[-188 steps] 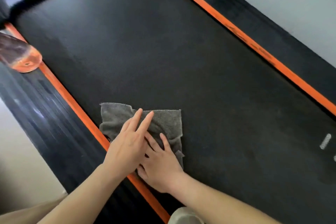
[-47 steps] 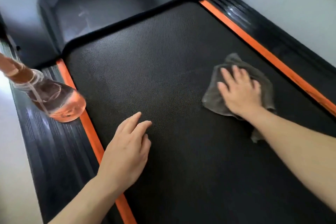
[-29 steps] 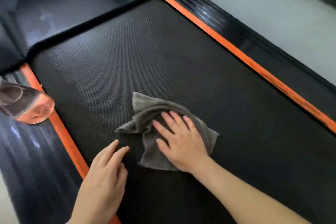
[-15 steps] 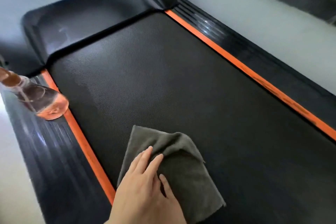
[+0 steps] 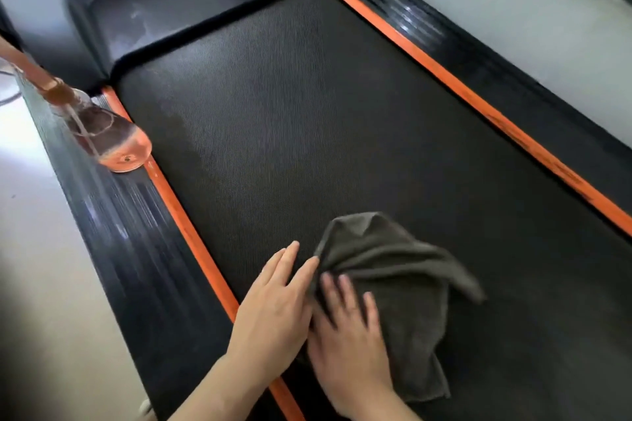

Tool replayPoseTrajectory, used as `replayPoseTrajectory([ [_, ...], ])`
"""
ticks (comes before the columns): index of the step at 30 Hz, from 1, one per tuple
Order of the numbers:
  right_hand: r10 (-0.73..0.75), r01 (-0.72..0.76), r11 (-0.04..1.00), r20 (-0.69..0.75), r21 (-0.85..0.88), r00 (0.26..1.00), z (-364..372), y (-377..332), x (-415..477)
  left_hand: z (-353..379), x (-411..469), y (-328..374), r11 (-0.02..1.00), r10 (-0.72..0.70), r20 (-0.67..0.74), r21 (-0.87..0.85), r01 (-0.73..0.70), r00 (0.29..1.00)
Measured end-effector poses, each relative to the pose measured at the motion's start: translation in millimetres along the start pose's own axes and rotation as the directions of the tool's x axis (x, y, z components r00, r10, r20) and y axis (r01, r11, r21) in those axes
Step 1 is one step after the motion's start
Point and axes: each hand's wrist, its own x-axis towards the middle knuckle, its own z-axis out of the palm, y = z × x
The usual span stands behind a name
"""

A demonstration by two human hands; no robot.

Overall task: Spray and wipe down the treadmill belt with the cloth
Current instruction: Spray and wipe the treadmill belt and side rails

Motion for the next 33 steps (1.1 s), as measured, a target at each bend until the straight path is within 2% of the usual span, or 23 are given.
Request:
replayPoseTrajectory([
  [2,-0.212,0.213,0.977,0.054,-0.005,0.976,2.0,-12.4,-14.1,1.0,-6.0,-0.2,1.0,0.005,0.009,0.031,-0.005,1.0],
  [6,-0.434,0.431,0.901,0.115,0.052,0.894,-14.3,18.6,-38.8,16.3,-33.5,-2.6,0.968,0.165,0.114,0.174,-0.183,0.98],
  [7,-0.444,0.441,0.896,0.107,0.054,0.89,-20.7,30.7,-41.6,20.9,-37.8,-1.4,0.952,0.202,0.138,0.204,-0.227,0.97],
  [9,-0.348,0.346,0.937,0.075,0.045,0.934,-29.4,54.5,-48.2,28.0,-44.3,4.1,0.939,0.222,0.166,0.23,-0.256,0.961],
  [12,-0.098,0.098,0.995,0.051,0.002,0.994,-26.1,71.7,-50.6,28.6,-52.8,2.2,0.945,0.14,0.172,0.27,-0.183,0.975],
  [14,-0.061,0.064,0.997,0.078,-0.038,0.995,-15.9,57.0,-46.5,23.9,-61.8,-6.7,0.943,0.034,0.168,0.322,-0.088,0.985],
  [17,-0.102,0.106,0.994,0.1,-0.035,0.99,-6.2,11.8,-26.5,14.4,-62.9,-16.8,0.915,-0.161,0.168,0.395,0.084,0.973],
  [20,-0.156,0.159,0.987,0.097,-0.025,0.983,-3.3,-10.6,-4.4,12.7,-55.6,-11.9,0.902,-0.228,0.193,0.41,0.133,0.954],
  [23,-0.245,0.25,0.968,0.137,-0.022,0.96,-6.3,2.7,-11.3,16.7,-58.8,-8.0,0.91,-0.172,0.193,0.406,0.081,0.966],
  [26,-0.354,0.366,0.928,0.141,-0.065,0.924,-3.2,22.2,-24.3,21.6,-66.8,-8.6,0.927,-0.089,0.252,0.376,-0.012,0.964],
  [28,-0.38,0.392,0.917,0.135,-0.077,0.915,0.3,24.7,-12.7,23.6,-59.3,-15.4,0.934,-0.094,0.244,0.356,0.001,0.965],
  [33,-0.384,0.386,0.921,0.06,-0.045,0.922,-4.4,-13.7,69.2,10.2,-4.2,-59.4,0.932,-0.122,0.023,0.347,0.107,0.992],
])
